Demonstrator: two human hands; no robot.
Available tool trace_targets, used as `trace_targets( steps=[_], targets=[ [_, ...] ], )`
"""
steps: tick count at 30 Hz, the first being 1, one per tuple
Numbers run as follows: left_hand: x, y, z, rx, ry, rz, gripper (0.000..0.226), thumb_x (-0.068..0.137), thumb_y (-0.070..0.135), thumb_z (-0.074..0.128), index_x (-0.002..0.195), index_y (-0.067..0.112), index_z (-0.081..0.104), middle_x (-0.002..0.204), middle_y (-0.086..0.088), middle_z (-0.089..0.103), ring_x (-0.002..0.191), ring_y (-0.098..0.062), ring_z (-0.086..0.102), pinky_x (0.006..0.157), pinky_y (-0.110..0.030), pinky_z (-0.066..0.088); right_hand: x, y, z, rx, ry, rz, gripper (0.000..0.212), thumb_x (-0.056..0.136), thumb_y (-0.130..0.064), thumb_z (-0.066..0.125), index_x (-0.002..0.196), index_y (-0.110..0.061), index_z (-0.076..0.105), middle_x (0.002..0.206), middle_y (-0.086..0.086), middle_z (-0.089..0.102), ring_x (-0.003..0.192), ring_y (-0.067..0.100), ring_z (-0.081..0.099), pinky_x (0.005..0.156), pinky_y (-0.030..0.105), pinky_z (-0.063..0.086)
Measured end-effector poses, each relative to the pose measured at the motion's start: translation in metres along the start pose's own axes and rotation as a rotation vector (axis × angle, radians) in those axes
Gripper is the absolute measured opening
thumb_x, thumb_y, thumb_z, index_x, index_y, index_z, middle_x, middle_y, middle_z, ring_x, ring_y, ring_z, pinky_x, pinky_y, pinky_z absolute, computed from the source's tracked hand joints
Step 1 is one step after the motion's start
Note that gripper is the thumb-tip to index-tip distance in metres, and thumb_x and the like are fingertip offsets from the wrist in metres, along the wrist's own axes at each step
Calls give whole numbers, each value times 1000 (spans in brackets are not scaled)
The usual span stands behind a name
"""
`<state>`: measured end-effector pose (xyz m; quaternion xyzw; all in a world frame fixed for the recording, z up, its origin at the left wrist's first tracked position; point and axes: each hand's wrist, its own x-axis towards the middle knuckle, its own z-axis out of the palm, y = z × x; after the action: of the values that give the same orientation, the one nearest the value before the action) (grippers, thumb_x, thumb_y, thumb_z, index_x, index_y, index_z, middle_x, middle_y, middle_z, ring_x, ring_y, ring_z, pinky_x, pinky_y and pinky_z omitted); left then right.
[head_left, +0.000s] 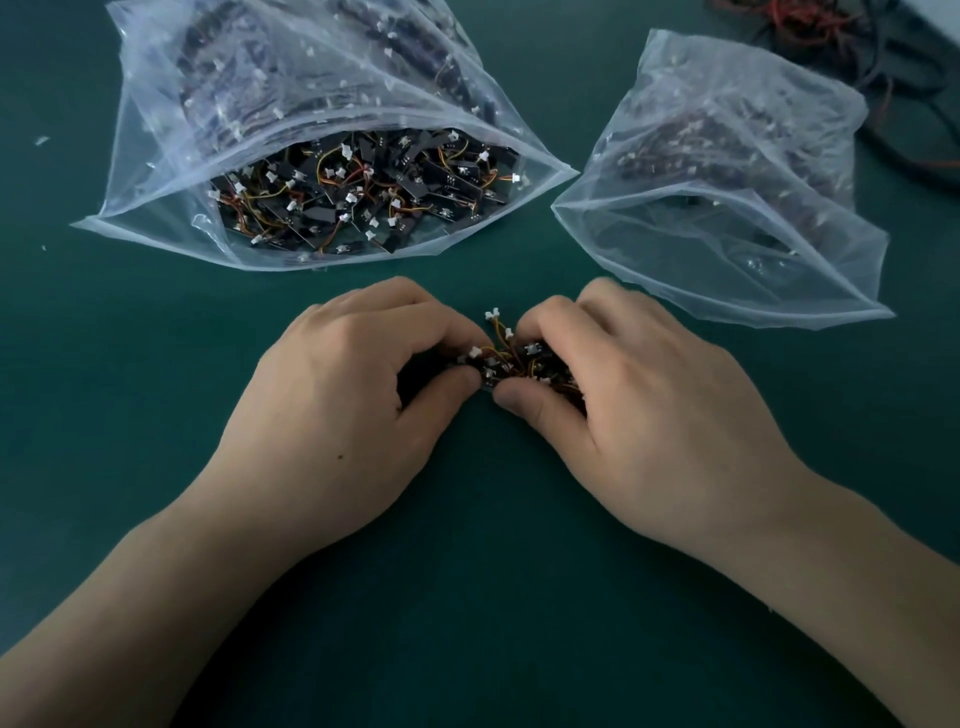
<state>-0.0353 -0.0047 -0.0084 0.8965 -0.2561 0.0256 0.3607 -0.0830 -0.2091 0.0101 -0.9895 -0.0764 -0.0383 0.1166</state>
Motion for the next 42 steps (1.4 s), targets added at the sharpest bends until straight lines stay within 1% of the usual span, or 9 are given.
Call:
trace_targets(
  steps=[4, 9, 19, 23, 28, 32, 35, 38, 42],
  targets=[
    [0, 0, 0, -6, -2, -3, 11, 95, 33, 70, 104, 39, 75, 100, 18, 66, 94, -10, 64, 81, -39, 52, 0, 2, 6, -28, 33, -61, 44, 100, -54, 46, 113, -14, 60, 108, 3, 49, 95, 25, 50, 79, 40, 47],
    [0, -1, 0, -14, 6, -2, 9, 90, 37, 69, 98, 40, 73, 92, 19, 65, 85, -4, 61, 70, -24, 42, 1, -2, 5, -21, 54, -108, 32, 100, -44, 47, 105, -14, 57, 96, 0, 56, 81, 24, 54, 63, 34, 40],
    [-1, -1, 1, -13, 17, 1, 11, 91, 35, 70, 100, 38, 75, 92, 20, 66, 84, -5, 61, 70, -27, 44, 0, 2, 12, -84, 158, -199, 22, 104, -31, 51, 95, -12, 58, 90, 2, 52, 75, 24, 48, 60, 40, 44],
    [-1, 0, 1, 6, 30, 4, 25, 91, 34, 67, 114, 40, 72, 97, 22, 65, 81, -4, 60, 71, -29, 46, 1, 3, 13, -55, 150, -207, 17, 102, -29, 53, 96, -13, 57, 88, 0, 52, 73, 24, 49, 58, 38, 43],
    [-3, 3, 0, 2, 52, -80, 54, 87, 45, 64, 140, 43, 54, 115, 29, 60, 76, -8, 57, 66, -25, 43, 3, 10, 10, -31, 191, -164, 19, 102, -30, 52, 102, -12, 56, 94, 1, 53, 79, 23, 50, 63, 37, 41],
    [-3, 5, -1, 83, -11, -50, 39, 91, 45, 61, 130, 41, 62, 111, 28, 58, 82, 8, 52, 76, -21, 38, 21, 45, -4, -139, 344, 60, 19, 103, -24, 56, 106, -6, 54, 97, 6, 47, 83, 27, 47, 68, 40, 36],
    [-3, 6, 0, 109, -16, -45, 33, 93, 44, 59, 125, 42, 65, 109, 29, 55, 85, 13, 49, 78, -14, 34, 28, 66, -7, -242, 312, 230, 29, 102, -25, 62, 121, -4, 56, 114, 15, 55, 105, 39, 55, 85, 52, 46],
    [-4, 5, 0, 109, -10, -39, 30, 93, 44, 59, 123, 43, 65, 103, 34, 50, 83, 11, 50, 79, -14, 33, 25, 64, -6, -284, 298, 252, 41, 96, -25, 69, 130, -7, 55, 128, 18, 54, 118, 44, 53, 95, 58, 45],
    [-4, 5, 0, 115, -13, -33, 31, 93, 45, 59, 123, 43, 65, 106, 33, 51, 84, 10, 50, 80, -15, 33, 23, 59, -6, -212, 319, 160, 19, 95, -20, 70, 112, -15, 63, 102, 4, 61, 91, 32, 61, 76, 45, 51]
  ],
)
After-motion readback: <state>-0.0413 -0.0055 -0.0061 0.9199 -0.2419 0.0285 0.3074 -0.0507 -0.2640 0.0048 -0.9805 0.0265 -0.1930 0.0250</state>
